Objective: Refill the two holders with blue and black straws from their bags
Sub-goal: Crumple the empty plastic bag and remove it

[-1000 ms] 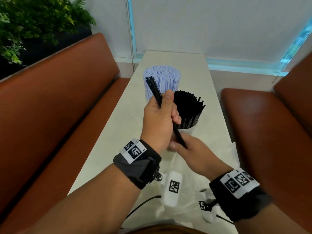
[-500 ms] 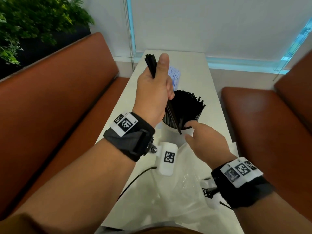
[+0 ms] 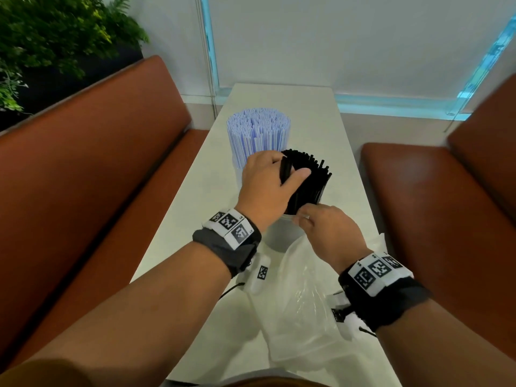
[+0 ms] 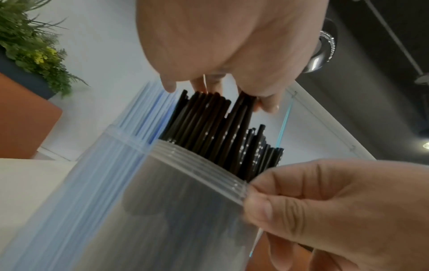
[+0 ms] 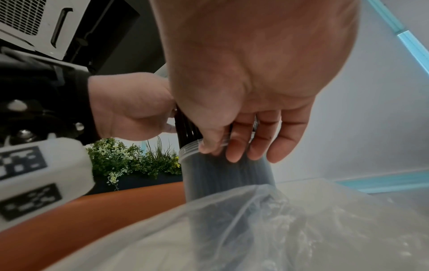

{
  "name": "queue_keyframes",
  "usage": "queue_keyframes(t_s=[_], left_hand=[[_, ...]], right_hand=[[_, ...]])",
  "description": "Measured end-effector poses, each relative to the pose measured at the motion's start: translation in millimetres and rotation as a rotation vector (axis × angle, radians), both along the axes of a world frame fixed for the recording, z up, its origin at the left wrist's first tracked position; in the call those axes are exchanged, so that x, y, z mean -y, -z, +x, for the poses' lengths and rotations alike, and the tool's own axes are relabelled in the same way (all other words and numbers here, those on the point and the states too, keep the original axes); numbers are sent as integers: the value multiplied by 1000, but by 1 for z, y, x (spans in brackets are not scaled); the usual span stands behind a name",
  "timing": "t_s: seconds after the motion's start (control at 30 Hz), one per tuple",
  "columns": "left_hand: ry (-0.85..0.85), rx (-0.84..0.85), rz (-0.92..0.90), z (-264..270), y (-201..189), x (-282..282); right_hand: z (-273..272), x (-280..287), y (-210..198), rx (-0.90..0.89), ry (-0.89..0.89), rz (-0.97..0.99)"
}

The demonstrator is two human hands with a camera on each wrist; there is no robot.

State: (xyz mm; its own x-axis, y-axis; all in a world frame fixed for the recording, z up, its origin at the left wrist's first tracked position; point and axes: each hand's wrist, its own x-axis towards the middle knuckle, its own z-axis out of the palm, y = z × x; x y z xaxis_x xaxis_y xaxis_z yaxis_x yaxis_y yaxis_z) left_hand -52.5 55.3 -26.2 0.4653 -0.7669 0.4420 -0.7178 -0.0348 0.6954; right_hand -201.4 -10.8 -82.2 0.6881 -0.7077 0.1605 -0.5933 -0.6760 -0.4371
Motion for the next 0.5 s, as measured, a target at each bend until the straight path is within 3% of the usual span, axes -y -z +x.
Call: queue_keyframes(t_s=[0.13, 0.2, 0.3, 0.4, 0.5], left_hand=[[25, -44, 88, 13, -6, -5], [78, -40, -6, 16, -18, -7], [161, 227, -70, 11, -28, -4], [276, 541, 201, 3, -13, -5], [249, 658, 390, 5, 6, -7]], right_hand=[[0, 1, 0, -13, -2, -8], [0, 2, 0, -30, -9, -15], [1, 2, 0, -36, 3, -19], [2, 1, -1, -32, 1, -17], [2, -2, -4, -12, -8, -10]])
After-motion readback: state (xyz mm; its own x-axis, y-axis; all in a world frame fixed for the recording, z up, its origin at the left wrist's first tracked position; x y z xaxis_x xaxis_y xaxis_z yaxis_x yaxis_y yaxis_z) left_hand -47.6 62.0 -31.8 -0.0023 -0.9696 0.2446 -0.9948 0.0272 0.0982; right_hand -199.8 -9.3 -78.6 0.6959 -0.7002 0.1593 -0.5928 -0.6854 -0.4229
